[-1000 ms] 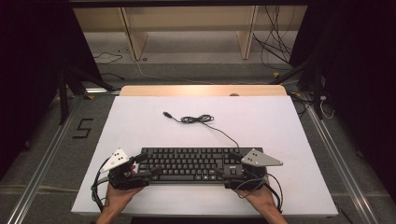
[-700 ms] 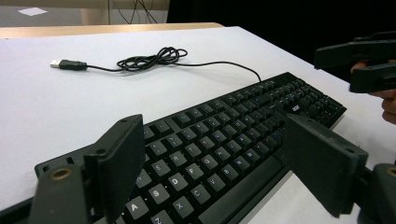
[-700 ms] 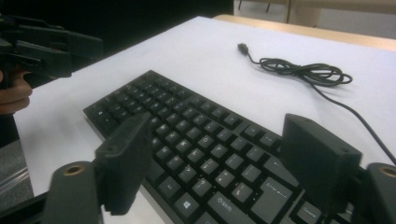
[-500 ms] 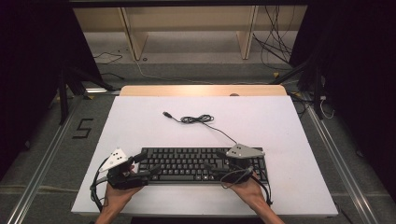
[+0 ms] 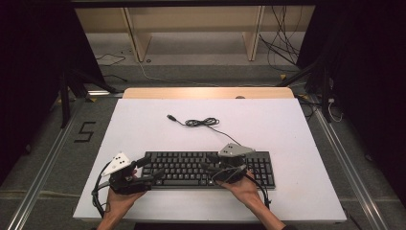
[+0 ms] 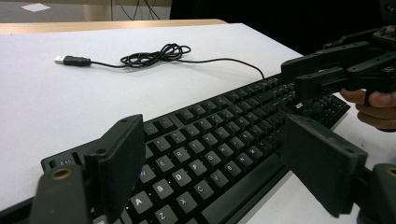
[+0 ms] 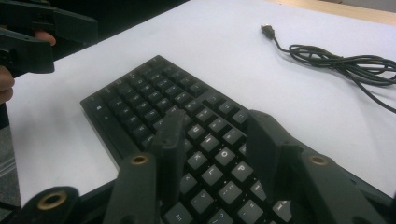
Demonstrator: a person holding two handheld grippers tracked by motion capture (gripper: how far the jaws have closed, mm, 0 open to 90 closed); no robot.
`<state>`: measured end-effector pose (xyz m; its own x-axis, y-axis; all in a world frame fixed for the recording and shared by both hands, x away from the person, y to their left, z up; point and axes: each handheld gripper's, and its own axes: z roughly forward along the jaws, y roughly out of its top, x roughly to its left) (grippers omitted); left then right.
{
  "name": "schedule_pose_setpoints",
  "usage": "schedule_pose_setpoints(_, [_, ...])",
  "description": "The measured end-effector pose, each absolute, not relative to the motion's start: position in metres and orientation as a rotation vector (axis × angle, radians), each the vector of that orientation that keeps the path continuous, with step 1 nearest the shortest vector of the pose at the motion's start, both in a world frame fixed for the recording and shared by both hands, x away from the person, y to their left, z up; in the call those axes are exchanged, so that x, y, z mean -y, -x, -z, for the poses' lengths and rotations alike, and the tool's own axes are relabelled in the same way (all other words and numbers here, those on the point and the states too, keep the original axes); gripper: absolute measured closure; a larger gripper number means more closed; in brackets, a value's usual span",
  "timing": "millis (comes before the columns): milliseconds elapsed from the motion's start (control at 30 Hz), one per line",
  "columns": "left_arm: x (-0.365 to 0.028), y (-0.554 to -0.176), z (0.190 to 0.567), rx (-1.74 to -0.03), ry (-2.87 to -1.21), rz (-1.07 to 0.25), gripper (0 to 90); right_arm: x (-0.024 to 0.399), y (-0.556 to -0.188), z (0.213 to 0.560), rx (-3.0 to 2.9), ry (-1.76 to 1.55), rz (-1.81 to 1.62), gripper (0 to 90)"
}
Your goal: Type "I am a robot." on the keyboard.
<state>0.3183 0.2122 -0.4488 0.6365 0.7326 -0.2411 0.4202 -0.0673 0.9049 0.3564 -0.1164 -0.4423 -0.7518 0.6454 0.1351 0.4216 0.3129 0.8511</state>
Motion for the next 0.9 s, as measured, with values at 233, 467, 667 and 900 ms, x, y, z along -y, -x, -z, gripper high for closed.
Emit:
schedule_pose_setpoints(233, [-0.212,-0.318,0.449,-0.955,-1.703,-0.333,21.3,0.111,-0.361,0.443,-2.362,-0.967,-1.408,66.3])
schedule_pose_setpoints(467, [-0.212,-0.319,0.45,-0.968,-1.711,-0.334,21.5,0.099,-0.369,0.446,-2.407,-0.975,-1.367,82.8])
schedule_pose_setpoints(667, [-0.213,-0.32,0.45,-0.976,-1.709,-0.332,21.5,0.088,-0.376,0.45,-2.442,-0.991,-1.336,89.9])
schedule_pose_setpoints(900, [-0.214,-0.32,0.45,-0.985,-1.712,-0.333,21.6,0.08,-0.381,0.455,-2.461,-1.009,-1.307,90.0])
